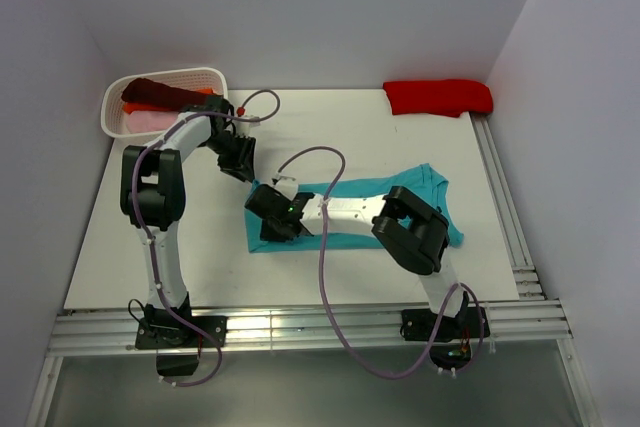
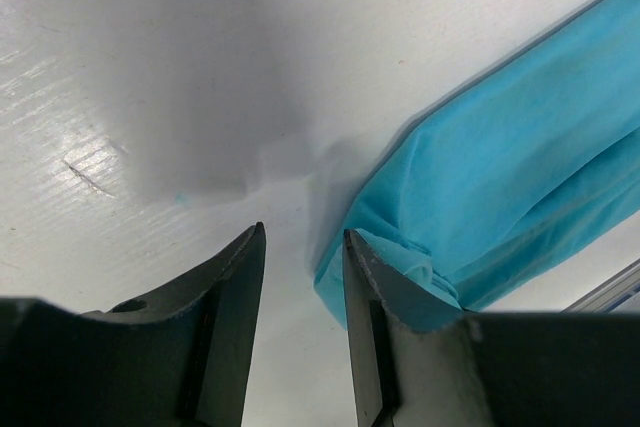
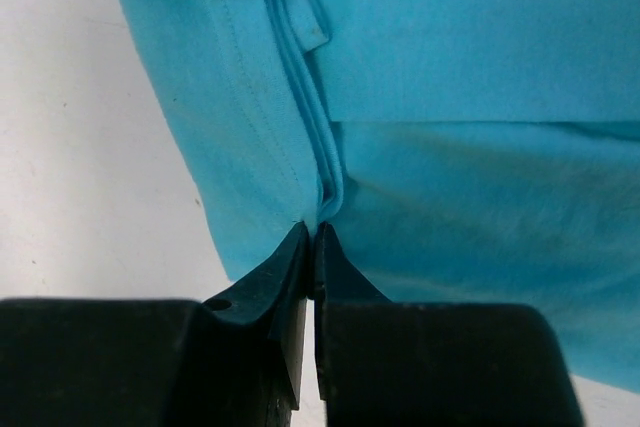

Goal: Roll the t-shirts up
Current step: Roll the tshirt

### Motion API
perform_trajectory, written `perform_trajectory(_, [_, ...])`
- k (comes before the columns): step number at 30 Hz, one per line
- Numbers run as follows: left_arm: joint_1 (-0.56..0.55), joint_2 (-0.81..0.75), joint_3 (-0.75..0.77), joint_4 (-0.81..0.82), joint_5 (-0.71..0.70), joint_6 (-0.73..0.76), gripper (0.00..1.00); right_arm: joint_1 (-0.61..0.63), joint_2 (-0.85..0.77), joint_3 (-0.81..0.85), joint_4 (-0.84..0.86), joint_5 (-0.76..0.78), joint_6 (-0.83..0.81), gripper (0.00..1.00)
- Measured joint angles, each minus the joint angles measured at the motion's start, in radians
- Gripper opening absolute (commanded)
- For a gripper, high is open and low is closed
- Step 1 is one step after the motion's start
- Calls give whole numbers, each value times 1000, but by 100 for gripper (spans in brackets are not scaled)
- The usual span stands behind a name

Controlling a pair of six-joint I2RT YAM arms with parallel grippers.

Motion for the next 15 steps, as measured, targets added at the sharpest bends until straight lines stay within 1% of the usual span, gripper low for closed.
perform_trajectory(8, [-4,6,20,-5,-5,0,37,47,-43,-3,-8,37,38,5])
perform_trajectory(15, [-21,17,32,-5,-13,0,36,96,-69,-23,-14,75,109,4])
